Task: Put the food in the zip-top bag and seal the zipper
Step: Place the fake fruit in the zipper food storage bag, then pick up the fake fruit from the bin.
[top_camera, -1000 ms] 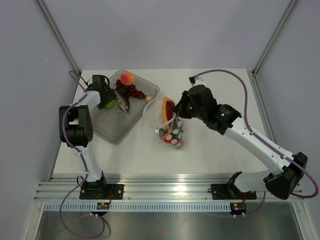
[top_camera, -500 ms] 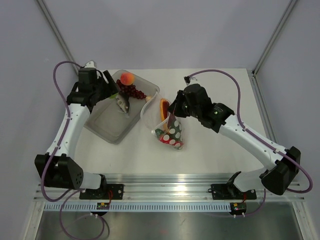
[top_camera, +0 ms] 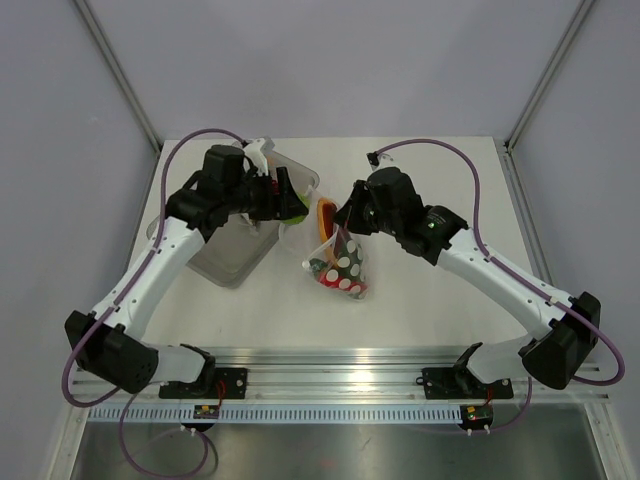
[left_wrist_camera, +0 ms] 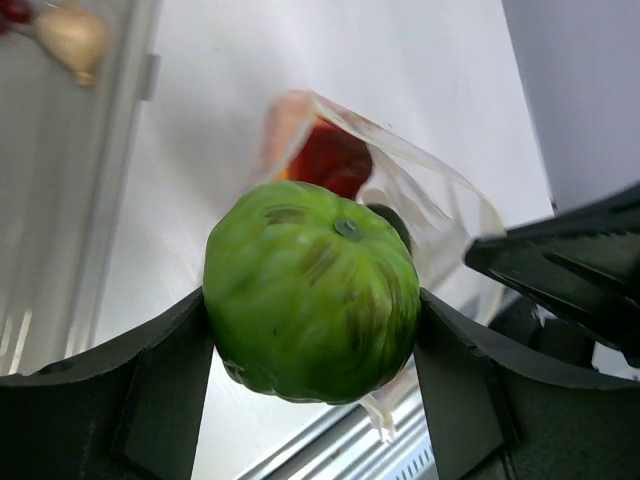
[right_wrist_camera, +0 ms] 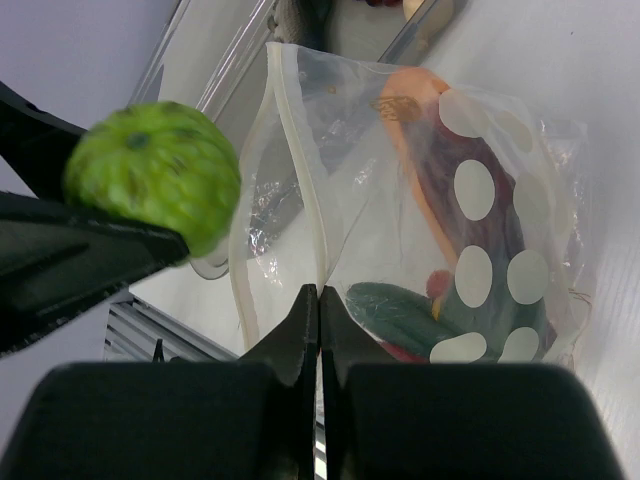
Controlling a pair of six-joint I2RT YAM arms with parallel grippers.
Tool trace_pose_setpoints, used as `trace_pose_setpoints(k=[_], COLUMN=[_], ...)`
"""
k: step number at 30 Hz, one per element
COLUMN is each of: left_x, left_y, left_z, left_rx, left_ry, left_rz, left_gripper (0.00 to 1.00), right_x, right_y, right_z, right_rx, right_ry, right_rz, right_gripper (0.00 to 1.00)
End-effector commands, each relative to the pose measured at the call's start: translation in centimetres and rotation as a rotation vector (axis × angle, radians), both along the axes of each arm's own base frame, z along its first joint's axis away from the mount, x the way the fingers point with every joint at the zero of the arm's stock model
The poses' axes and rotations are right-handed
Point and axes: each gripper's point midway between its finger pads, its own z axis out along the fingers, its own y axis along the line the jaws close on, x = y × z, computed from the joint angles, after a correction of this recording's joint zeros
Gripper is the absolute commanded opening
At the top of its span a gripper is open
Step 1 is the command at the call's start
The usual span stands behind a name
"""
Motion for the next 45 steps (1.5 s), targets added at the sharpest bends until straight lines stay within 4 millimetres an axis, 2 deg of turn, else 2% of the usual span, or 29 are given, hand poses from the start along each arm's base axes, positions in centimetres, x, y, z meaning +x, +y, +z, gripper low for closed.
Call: trace_pose_setpoints(k=[1,3,5,6,7,10,12,16,18,19,20,24,25,26,28,30,31,34,35,37,38,41,42,44,45], left_x=[-1.2,-1.5,-2.0,-2.2,-2.5,-2.7,-2.9,-1.8,-1.3,-0.6,-0.3,2.5,3.5,4.5,6.4,8.1,9.5,12.3,13.4,15.0,16.1,18.1,18.6,19.9,20.3], left_y=[-3.4,-4.0,-4.8,-5.0,-5.4,-5.4,-5.0,-3.2,-2.3,-1.5,-1.0,2.3,3.7,4.3,5.8,6.0,6.0,6.0,6.1,6.3,6.1,6.1,5.9,5.6,5.3], left_z=[0.8,0.1,-0.6,-0.6,-0.7,-0.2,0.4,2.0,2.3,2.2,2.1,1.5,1.3,1.3,-0.1,-1.1,-2.3,-3.3,-5.0,-6.2,-7.5,-8.1,-9.3,-9.4,-10.7], left_rx=[-0.060,-0.050,-0.044,-0.045,-0.043,-0.021,0.006,0.081,0.107,0.115,0.117,0.104,0.099,0.090,0.087,0.089,0.101,0.112,0.130,0.142,0.147,0.134,0.132,0.112,0.107], left_ry=[-0.009,0.021,0.041,0.044,0.046,0.040,0.029,-0.047,-0.062,-0.059,-0.053,-0.031,-0.025,-0.032,0.007,0.028,0.059,0.073,0.103,0.116,0.138,0.136,0.157,0.142,0.169], left_rz=[-0.155,-0.173,-0.203,-0.213,-0.232,-0.247,-0.246,-0.180,-0.153,-0.124,-0.107,0.020,0.070,0.099,0.158,0.178,0.189,0.232,0.246,0.272,0.272,0.283,0.285,0.284,0.277], left_gripper=[0.45,0.45,0.51,0.60,0.82,0.99,0.99,0.99,0.93,0.91,0.85,0.79,0.79,0.79,0.78,0.77,0.76,0.75,0.74,0.74,0.74,0.73,0.74,0.73,0.73], right_x=[0.7,0.6,0.6,0.6,0.6,0.5,0.5,0.4,0.3,0.3,0.2,0.0,0.0,0.0,0.0,0.0,0.0,0.1,0.1,0.0,0.0,-0.1,-0.1,-0.1,-0.1], right_y=[0.4,0.4,0.3,0.2,0.1,0.0,0.0,-0.2,-0.2,-0.3,-0.4,-1.0,-1.0,-1.2,-1.3,-1.0,-1.0,-1.0,-1.0,-1.3,-1.4,-1.7,-1.8,-2.0,-2.0], right_z=[2.4,2.3,2.3,2.4,2.3,2.4,2.4,2.5,2.5,2.7,2.6,2.6,2.6,2.7,2.7,3.0,2.9,3.1,3.0,3.0,3.0,2.8,2.8,2.6,2.6], right_rx=[0.059,0.059,0.055,0.055,0.052,0.052,0.051,0.054,0.054,0.059,0.056,0.045,0.045,0.043,0.042,0.046,0.042,0.039,0.036,0.026,0.023,0.005,0.003,-0.005,-0.005], right_ry=[-0.053,-0.051,-0.053,-0.055,-0.053,-0.058,-0.058,-0.062,-0.064,-0.068,-0.066,-0.070,-0.070,-0.073,-0.074,-0.078,-0.074,-0.077,-0.075,-0.071,-0.071,-0.065,-0.065,-0.062,-0.060], right_rz=[-0.006,-0.009,-0.010,-0.011,-0.012,-0.015,-0.013,-0.017,-0.016,-0.018,-0.021,-0.031,-0.031,-0.034,-0.035,-0.030,-0.027,-0.028,-0.031,-0.036,-0.036,-0.045,-0.046,-0.054,-0.052], right_gripper=[0.00,0.00,0.00,0.00,0.00,0.00,0.00,0.00,0.00,0.00,0.00,0.00,0.00,0.00,0.00,0.00,0.00,0.00,0.00,0.00,0.00,0.00,0.00,0.00,0.00])
